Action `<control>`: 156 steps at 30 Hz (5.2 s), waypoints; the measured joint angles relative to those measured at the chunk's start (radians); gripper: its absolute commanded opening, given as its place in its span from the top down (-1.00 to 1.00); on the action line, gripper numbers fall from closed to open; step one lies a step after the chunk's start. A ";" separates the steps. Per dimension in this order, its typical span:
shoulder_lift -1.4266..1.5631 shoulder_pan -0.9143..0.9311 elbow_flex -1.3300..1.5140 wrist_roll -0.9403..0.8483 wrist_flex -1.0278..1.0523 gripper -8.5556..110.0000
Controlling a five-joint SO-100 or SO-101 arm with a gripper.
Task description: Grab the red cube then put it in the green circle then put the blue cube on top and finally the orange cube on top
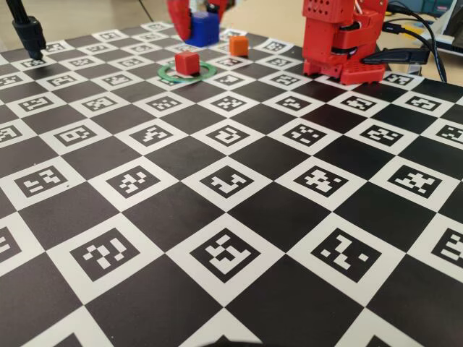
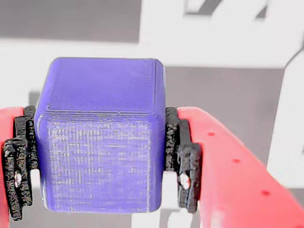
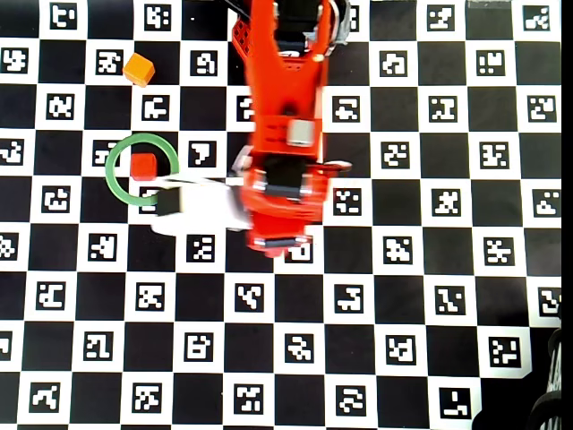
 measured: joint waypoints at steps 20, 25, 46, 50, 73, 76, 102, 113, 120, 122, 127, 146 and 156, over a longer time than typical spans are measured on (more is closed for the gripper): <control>0.014 0.431 -0.028 -0.314 -0.008 0.78; 0.081 0.472 0.044 -0.367 -0.063 0.77; 0.127 0.583 0.242 -0.635 -0.186 0.77; 0.127 0.586 0.290 -0.655 -0.219 0.77; 0.127 0.578 0.408 -0.565 -0.380 0.77; 0.126 0.575 0.430 -0.565 -0.380 0.77; 0.126 0.572 0.480 -0.565 -0.448 0.77; 0.126 0.572 0.480 -0.574 -0.448 0.77; 0.117 0.572 0.495 -0.583 -0.448 0.77; 0.109 0.572 0.499 -0.586 -0.448 0.77; 0.107 0.572 0.514 -0.588 -0.471 0.77; 0.107 0.572 0.514 -0.588 -0.479 0.76; 0.107 0.572 0.528 -0.597 -0.488 0.75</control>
